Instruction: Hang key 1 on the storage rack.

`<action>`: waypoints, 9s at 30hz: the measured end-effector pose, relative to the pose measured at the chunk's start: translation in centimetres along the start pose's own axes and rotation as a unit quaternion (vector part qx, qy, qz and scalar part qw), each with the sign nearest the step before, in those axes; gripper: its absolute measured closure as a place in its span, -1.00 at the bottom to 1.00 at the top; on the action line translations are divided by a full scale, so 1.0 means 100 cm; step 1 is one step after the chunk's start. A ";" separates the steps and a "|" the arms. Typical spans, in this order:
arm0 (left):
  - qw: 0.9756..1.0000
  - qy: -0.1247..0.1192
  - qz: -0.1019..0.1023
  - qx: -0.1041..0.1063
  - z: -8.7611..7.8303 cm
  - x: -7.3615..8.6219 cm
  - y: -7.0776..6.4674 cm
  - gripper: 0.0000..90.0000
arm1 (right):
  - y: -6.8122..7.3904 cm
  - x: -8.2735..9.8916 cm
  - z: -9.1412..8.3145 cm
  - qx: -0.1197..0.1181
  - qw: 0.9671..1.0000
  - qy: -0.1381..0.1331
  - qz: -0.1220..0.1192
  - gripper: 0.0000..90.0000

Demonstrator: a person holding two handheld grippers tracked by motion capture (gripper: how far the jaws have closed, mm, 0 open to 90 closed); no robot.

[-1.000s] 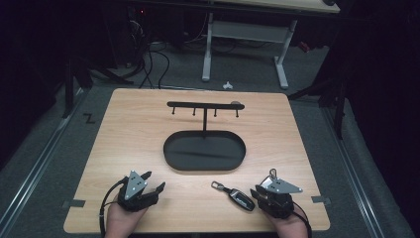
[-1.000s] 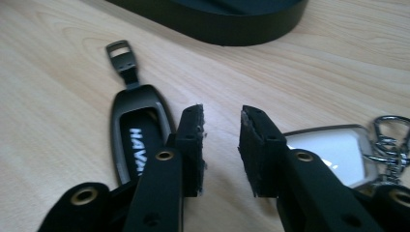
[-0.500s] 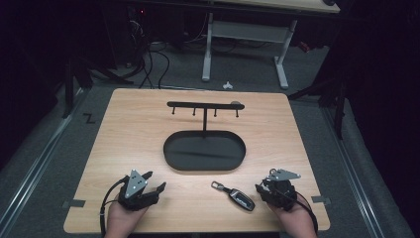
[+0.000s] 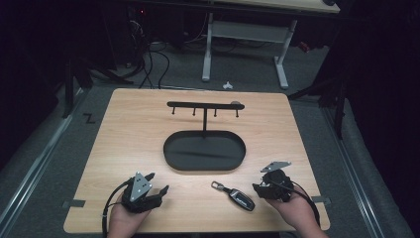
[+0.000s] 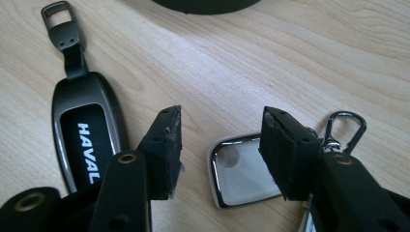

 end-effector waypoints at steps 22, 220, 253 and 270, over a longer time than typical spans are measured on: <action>1.000 0.005 -0.019 -0.001 0.005 -0.001 0.002 -1.00 | 0.024 -0.010 0.007 -0.036 0.989 0.140 -0.040 -0.23; 1.000 -0.007 -0.017 0.007 -0.020 0.013 0.013 -1.00 | 0.038 -0.229 -0.034 -0.042 0.995 0.075 -0.057 0.79; 1.000 -0.003 -0.013 0.014 -0.020 0.015 0.012 -0.99 | 0.018 -0.231 -0.002 -0.002 0.997 0.074 -0.026 0.78; 1.000 -0.005 -0.010 0.014 -0.019 0.014 0.011 -0.99 | 0.017 -0.231 -0.001 0.000 0.998 0.064 -0.023 0.62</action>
Point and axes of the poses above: each handheld gripper's, and its own axes: z roughly forward along the jaws, x roughly out of its underside, y roughly to its left, the point moved 10 cm from there along z, roughly forward along the jaws, and after that the axes turned 15 degrees about -x, right-handed, at the moved point
